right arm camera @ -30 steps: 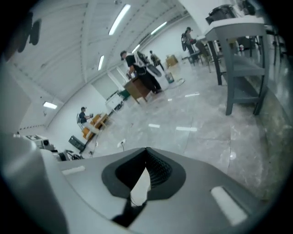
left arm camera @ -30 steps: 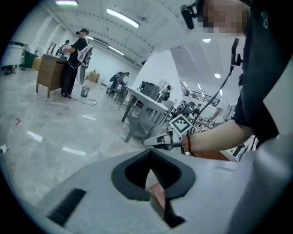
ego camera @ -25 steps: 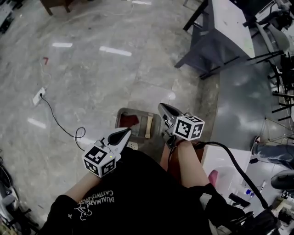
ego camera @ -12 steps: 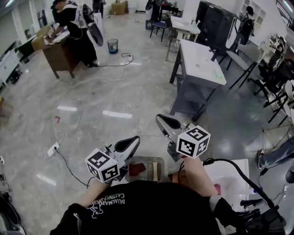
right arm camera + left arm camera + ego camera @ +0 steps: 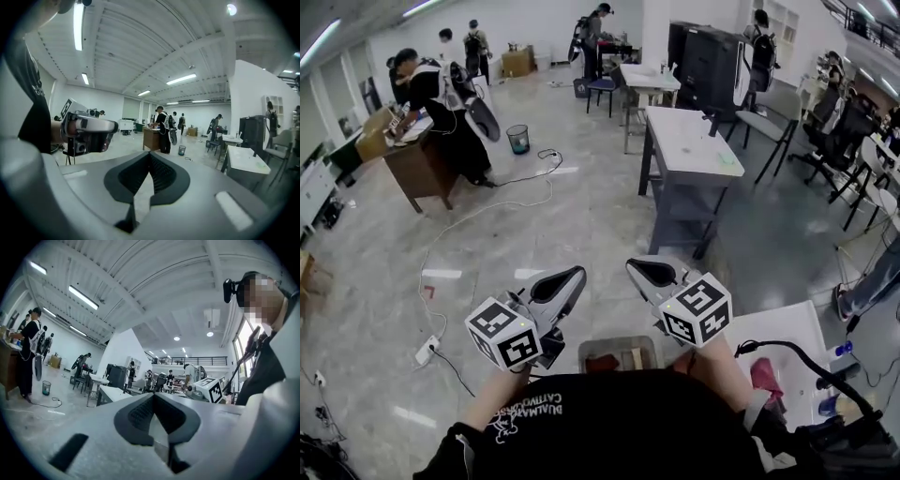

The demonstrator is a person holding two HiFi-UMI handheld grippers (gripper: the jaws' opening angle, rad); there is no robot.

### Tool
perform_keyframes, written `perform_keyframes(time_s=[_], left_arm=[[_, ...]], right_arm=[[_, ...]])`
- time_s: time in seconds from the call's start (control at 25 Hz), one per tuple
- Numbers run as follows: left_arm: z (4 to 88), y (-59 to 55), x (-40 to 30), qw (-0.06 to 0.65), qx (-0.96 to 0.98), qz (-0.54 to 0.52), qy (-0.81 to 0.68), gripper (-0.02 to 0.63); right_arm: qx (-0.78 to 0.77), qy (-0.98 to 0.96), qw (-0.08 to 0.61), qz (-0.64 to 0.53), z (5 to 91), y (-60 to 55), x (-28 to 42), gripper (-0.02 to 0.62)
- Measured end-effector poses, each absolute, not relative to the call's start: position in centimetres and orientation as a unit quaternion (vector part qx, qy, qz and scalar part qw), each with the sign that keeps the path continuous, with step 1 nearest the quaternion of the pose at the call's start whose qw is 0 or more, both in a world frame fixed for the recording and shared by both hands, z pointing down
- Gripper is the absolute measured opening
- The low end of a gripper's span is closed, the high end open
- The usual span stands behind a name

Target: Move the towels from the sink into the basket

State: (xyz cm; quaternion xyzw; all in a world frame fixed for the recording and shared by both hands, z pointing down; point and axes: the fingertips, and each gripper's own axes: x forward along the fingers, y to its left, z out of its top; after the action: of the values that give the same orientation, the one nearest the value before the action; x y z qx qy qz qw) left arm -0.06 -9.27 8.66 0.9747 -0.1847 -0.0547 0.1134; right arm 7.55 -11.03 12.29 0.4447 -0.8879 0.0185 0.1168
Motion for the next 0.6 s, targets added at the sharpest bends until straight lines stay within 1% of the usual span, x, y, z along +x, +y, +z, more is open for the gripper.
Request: perform_keyframes(time_s=[0.16,0.24,0.44,0.6], left_arm=[[7.7,-6.7,-1.8,0.100,0.981,-0.058,-0.155,0.002],[7.3,-5.4,-2.8,0.099,0.983,-0.061,-0.139,0.002],[7.2,-3.4,-6.3,0.102,0.985,-0.057,-0.125,0.002],[6.9,-1.4,-7.9,0.111,0.985,-0.076,-0.104,0.002]], right_arm=[[0.459,-0.886,0.038,0.044,10.6,-9.2,6.4,0.005],[0.463,-0.884,0.014,0.053,9.9,-8.0,5.4,0.006],[0.495,-0.866,0.028,0.067,10.3,-5.2,2.0,0.005],[0.520,-0.850,0.033,0.080,10.9,-2.8,1.0,0.006]])
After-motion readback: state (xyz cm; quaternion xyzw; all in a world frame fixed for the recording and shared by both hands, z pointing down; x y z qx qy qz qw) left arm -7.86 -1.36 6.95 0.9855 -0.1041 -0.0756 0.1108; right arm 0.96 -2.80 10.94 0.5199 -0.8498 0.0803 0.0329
